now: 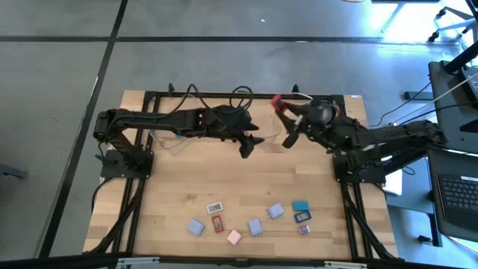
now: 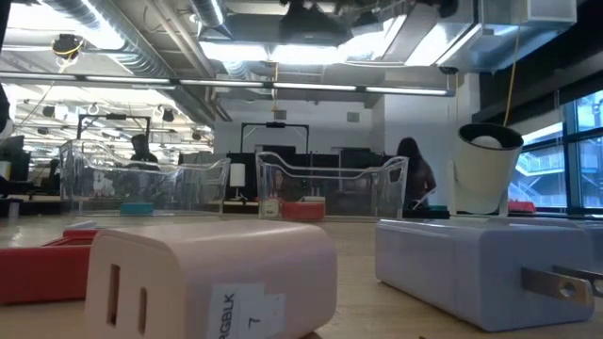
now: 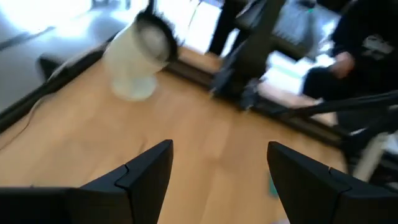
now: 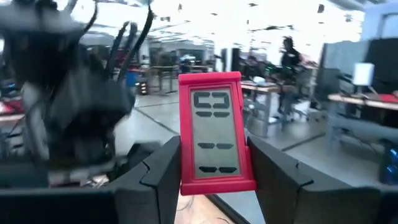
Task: Pick & Place Office items
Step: Put the top red digital timer into the left transparent bin
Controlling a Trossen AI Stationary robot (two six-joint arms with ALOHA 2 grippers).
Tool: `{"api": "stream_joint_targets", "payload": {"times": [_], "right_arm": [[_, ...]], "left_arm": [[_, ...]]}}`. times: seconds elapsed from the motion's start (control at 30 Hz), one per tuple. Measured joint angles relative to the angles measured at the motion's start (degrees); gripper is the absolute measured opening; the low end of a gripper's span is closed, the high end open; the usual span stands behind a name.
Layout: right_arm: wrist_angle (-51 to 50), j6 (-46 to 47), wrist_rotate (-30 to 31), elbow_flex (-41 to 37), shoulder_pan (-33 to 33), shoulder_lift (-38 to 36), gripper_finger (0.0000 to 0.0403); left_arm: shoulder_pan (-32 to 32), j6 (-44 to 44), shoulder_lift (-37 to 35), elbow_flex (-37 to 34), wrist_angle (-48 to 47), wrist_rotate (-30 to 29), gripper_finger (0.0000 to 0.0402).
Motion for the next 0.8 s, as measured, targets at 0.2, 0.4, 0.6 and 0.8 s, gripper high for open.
{"api": "stream_joint_targets", "payload": {"times": [0.2,0.4,0.6,0.8], "right_arm": [[2.11,-4.31,0.95,0.01,-0.96,4.26,0.0166],[3.46,-11.97,-1.47,0.04,-1.20,6.12,0.0166],[5.26,-18.32,-5.07,0.04,-1.16,8.84,0.0166],[5.60,-21.44,-5.11,0.06,-1.16,9.95,0.0166]], "left_arm": [[-0.35,0.24,-4.18,-0.07,-1.07,-1.07,0.0257],[-0.34,-2.46,-8.53,-0.07,-2.35,-11.87,0.0257],[1.17,-9.90,-10.22,-0.07,-0.38,-17.07,0.0257],[3.48,-15.95,-8.94,-0.02,-0.05,-7.55,0.0257]]}}
